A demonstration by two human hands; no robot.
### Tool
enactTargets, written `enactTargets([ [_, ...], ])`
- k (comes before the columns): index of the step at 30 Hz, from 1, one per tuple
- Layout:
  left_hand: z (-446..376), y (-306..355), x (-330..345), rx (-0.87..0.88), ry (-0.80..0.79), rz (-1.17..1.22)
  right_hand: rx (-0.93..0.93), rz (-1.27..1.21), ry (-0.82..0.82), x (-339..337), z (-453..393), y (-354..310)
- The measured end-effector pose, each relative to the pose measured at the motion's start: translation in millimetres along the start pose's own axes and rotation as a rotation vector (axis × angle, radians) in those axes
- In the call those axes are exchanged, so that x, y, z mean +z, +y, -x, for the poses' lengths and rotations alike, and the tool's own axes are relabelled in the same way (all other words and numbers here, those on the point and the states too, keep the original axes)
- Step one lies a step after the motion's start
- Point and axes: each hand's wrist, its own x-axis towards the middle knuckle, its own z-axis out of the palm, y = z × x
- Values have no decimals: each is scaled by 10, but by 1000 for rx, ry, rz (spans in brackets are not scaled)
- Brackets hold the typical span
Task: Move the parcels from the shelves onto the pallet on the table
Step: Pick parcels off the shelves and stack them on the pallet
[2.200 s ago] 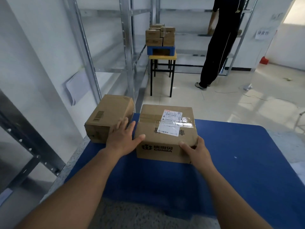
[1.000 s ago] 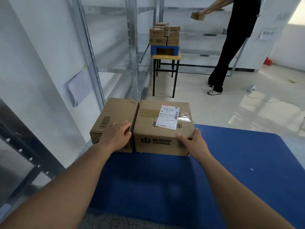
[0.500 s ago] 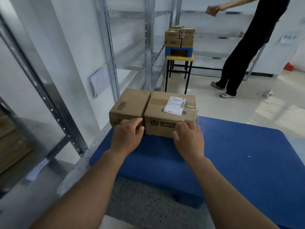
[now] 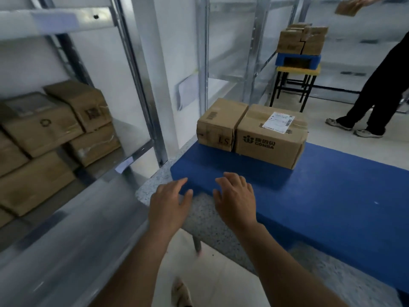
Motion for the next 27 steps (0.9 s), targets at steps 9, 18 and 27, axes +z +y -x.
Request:
enactTargets([
  [9, 503, -619, -521, -156, 170, -62, -221, -65, -117, 125, 97, -790],
  [18, 1386, -1333, -1224, -284, 363, -125, -464, -138, -126, 366, 621, -1913],
  [27, 2783, -1921, -2064, -461, 492, -158, -701, -193, -227, 455, 1793, -3154],
])
